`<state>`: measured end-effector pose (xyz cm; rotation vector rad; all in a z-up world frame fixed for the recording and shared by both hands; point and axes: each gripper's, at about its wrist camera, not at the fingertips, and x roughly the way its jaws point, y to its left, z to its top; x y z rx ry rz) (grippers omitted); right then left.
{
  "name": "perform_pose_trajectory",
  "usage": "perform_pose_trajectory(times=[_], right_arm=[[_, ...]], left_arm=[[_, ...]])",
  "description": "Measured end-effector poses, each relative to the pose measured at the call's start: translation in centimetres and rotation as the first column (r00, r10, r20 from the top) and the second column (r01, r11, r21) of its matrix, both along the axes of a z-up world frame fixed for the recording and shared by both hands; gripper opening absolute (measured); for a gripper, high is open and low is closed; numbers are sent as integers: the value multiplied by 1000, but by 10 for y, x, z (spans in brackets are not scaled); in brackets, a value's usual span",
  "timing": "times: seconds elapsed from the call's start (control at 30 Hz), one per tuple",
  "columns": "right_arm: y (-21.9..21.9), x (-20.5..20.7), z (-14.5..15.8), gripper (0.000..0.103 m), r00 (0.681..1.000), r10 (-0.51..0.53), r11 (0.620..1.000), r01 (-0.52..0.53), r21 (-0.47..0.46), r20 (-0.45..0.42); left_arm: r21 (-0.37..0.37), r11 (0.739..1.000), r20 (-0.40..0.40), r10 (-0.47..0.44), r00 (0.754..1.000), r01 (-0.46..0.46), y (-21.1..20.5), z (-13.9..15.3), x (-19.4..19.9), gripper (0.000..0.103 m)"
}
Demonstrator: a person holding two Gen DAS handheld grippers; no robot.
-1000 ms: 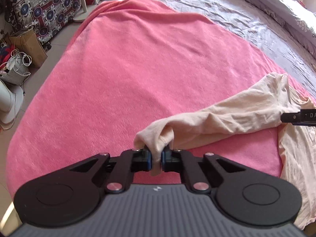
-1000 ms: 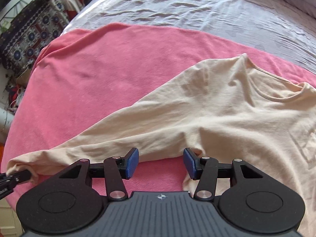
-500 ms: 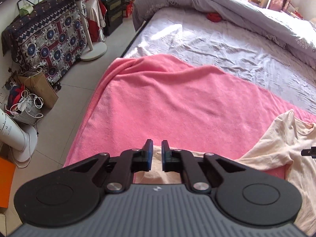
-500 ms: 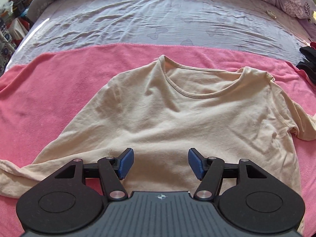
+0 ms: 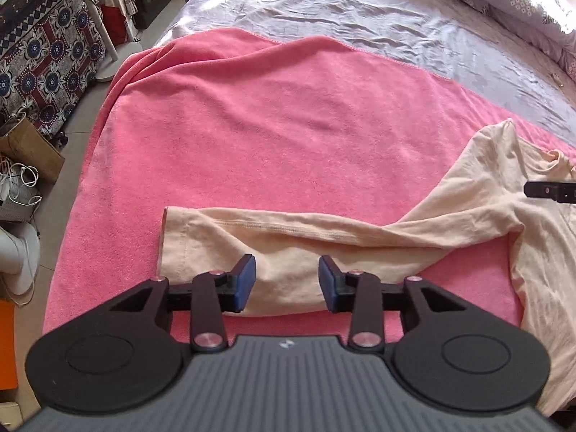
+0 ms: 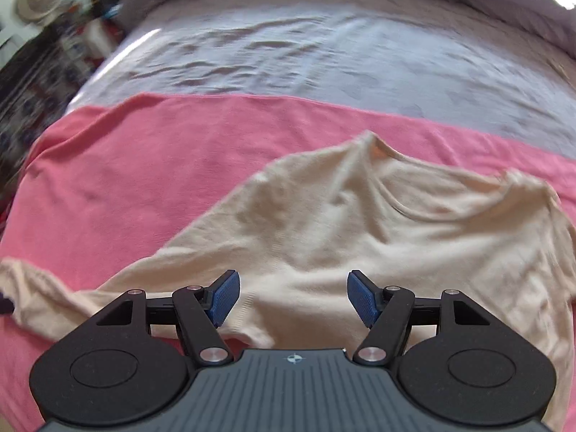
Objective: Fold clothes
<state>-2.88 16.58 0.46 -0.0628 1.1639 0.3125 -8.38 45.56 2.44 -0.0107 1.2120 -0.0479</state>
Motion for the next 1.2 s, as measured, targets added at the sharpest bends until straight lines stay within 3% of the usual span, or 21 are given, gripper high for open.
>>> perform_pose_trajectory(times=[0.07, 0.17, 0.3, 0.37, 0.47, 0.53, 0.67, 0.8, 0.87, 1.07, 1.13, 1.2], right_arm=[[28, 4, 6, 66, 984, 178, 984, -179, 22, 28], [80, 14, 7, 62, 925, 379, 921, -381, 86, 39], [163, 26, -4, 61, 826, 564, 814, -557, 164, 6], [193, 27, -18, 58, 797, 603, 789, -588, 178, -43], [220, 25, -34, 7, 774, 625, 777, -605, 173, -99], [226, 22, -37, 8, 774, 623, 780, -605, 157, -110], [211, 30, -14, 6, 850, 525, 846, -514, 141, -50], [180, 48, 28, 6, 935, 355, 915, -352, 197, 20], [165, 57, 51, 6, 958, 283, 928, -285, 240, 42], [136, 65, 106, 6, 979, 179, 922, -201, 330, 97], [145, 55, 97, 6, 977, 201, 918, -214, 333, 76], [161, 31, 70, 6, 974, 227, 916, -220, 336, 20]], left_arm=[[0, 1000, -23, 15, 1000, -15, 5, -6, -4, 45], [2, 999, -67, 41, 997, -41, 12, -18, -13, 45], [-10, 998, -105, 60, 993, -62, 18, -32, -23, 45], [-18, 997, -113, 68, 991, -71, 22, -39, -23, 45], [-34, 996, -111, 76, 991, -81, 30, -45, -18, 45], [-51, 995, -102, 75, 992, -81, 36, -46, -12, 45], [-80, 995, -92, 52, 994, -59, 44, -47, 2, 45], [-109, 994, -67, 13, 998, -20, 42, -47, 25, 45], [-123, 992, -48, -9, 999, 3, 39, -46, 41, 45], [-132, 991, 84, -9, 996, 20, 50, -13, 92, 45], [-110, 994, 109, -2, 994, 14, 64, -4, 97, 45], [-73, 997, 105, 7, 994, 1, 77, -4, 97, 50]])
